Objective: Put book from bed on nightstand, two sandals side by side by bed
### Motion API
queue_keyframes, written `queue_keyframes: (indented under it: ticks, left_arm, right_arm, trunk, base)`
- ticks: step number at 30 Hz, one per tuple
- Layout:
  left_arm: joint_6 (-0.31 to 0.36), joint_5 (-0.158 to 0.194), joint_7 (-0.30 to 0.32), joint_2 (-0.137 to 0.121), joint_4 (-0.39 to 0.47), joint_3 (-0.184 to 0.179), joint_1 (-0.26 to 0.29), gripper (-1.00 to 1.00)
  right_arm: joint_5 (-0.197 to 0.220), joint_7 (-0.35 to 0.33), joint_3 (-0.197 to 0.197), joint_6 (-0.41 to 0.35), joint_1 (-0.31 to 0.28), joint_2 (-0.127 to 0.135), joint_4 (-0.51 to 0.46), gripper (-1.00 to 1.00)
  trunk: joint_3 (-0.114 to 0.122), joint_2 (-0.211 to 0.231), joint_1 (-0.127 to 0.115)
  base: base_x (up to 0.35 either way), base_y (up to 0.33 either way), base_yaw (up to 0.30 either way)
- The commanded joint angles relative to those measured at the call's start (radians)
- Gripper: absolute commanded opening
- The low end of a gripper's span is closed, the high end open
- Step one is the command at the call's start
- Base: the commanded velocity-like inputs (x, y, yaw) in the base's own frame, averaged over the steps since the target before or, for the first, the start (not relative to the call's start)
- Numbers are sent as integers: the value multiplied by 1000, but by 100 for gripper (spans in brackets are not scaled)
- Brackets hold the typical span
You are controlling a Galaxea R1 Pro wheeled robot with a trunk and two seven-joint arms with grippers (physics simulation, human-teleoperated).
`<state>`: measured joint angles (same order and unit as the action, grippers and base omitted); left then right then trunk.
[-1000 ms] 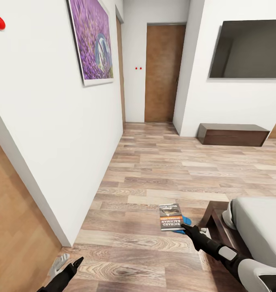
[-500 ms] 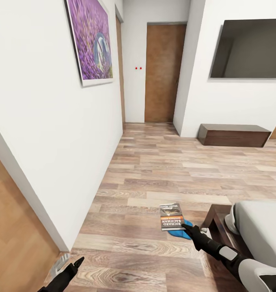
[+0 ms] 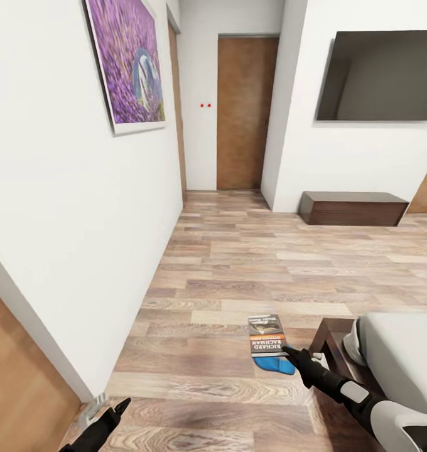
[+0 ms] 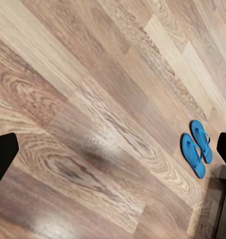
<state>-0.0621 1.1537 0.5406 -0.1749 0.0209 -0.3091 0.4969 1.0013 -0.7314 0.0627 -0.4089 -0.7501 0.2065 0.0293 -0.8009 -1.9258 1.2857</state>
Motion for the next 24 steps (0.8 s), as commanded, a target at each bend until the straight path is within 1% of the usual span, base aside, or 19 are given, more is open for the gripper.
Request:
queue_keyframes:
  ticks: [1, 13, 15, 17, 18, 23, 24]
  left_arm:
    - [-5, 4, 2, 0, -1, -8, 1, 100]
    - [-5, 6, 2, 0, -1, -8, 1, 100]
    - [-4, 6, 2, 3, -2, -7, 1, 100]
    - [-4, 7, 2, 12, -2, -7, 1, 100]
    - [-5, 7, 2, 26, -3, -6, 1, 100]
    - [-7, 9, 1, 60, -5, -4, -2, 100]
    - [-10, 10, 0, 72, -5, -4, -7, 100]
  right_arm:
    - [11, -5, 6, -7, -2, 0, 3, -100]
    - [11, -5, 8, -7, -2, 0, 3, -100]
    - [11, -5, 8, -7, -2, 0, 3, -100]
    - [11, -5, 8, -7, -2, 0, 3, -100]
    - [11, -5, 8, -7, -2, 0, 3, -100]
    - [10, -5, 8, -7, -2, 0, 3, -100]
    - [10, -5, 8, -7, -2, 0, 3, -100]
  trunk:
    - [-1, 0, 0]
    - [-1, 0, 0]
    - [-1, 0, 0]
    - [-1, 0, 0]
    - [-1, 0, 0]
    - [-1, 0, 0]
    - [-1, 0, 0]
  base:
    - [107, 35, -36]
    - [109, 62, -11]
    - [44, 28, -1]
    - [28, 18, -1]
    - [16, 10, -1]
    - [9, 6, 0]
    - [3, 2, 0]
